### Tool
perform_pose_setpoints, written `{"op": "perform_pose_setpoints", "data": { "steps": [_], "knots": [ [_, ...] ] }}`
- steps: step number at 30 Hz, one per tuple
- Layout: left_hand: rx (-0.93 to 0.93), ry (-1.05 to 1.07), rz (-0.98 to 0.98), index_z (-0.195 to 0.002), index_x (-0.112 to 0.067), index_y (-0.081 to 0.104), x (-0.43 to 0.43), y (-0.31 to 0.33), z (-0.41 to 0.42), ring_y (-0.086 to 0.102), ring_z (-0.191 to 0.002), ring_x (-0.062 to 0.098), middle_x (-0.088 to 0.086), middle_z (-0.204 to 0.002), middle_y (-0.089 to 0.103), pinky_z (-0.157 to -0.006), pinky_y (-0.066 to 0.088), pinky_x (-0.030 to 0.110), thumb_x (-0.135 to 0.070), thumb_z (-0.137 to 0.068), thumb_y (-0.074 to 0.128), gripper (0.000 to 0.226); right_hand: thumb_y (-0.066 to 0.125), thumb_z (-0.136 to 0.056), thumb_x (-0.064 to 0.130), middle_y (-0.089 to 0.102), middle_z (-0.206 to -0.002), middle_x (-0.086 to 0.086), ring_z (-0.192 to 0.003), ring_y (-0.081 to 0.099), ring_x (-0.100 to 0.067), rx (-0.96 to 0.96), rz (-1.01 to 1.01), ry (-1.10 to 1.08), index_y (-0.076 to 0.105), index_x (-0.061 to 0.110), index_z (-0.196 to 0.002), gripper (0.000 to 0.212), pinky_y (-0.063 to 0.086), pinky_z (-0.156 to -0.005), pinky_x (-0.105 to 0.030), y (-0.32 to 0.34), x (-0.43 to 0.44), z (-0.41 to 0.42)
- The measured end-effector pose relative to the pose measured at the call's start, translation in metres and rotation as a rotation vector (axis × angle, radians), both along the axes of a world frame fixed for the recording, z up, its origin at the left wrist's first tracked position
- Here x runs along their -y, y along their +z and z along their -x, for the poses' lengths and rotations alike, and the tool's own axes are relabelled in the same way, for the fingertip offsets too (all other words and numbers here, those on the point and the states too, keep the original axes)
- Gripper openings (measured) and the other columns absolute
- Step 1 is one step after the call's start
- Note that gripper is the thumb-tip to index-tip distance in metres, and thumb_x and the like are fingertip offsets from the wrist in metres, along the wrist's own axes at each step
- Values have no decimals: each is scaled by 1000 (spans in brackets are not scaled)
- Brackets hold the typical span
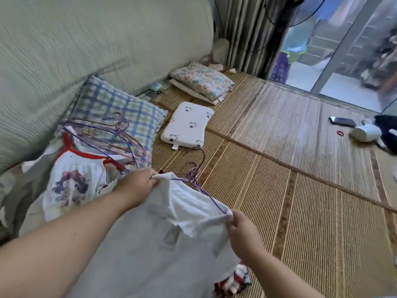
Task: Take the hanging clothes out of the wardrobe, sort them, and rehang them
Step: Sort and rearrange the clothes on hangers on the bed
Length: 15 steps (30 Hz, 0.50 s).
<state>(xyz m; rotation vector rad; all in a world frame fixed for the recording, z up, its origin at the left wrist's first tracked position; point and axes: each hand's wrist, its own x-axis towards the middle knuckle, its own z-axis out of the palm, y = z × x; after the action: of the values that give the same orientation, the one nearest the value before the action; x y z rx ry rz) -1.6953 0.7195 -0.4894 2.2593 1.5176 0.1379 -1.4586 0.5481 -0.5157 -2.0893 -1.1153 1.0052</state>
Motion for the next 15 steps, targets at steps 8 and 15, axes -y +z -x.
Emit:
{"op": "perform_pose_setpoints", "data": {
  "steps": [8,15],
  "knots": [
    [-222,113,65,-115,-21,61,-55,-143,-44,54,-111,32,12,-121,61,-89,43,36,-31,-97,42,28,38,-85,9,65,-82,10,-78,59,-11,-54,80,-63,63,27,-87,31,44,-60,-22,-136,-63,-29],
    [-308,143,136,-143,-37,30,-31,-171,-84,30,-133,35,9,-149,32,-107,27,47,-48,-89,51,59,46,-93,11,51,-130,13,-118,50,-12,23,120,91,36,41,-140,57,43,-94,-20,-163,-36,-50]
  ]
}}
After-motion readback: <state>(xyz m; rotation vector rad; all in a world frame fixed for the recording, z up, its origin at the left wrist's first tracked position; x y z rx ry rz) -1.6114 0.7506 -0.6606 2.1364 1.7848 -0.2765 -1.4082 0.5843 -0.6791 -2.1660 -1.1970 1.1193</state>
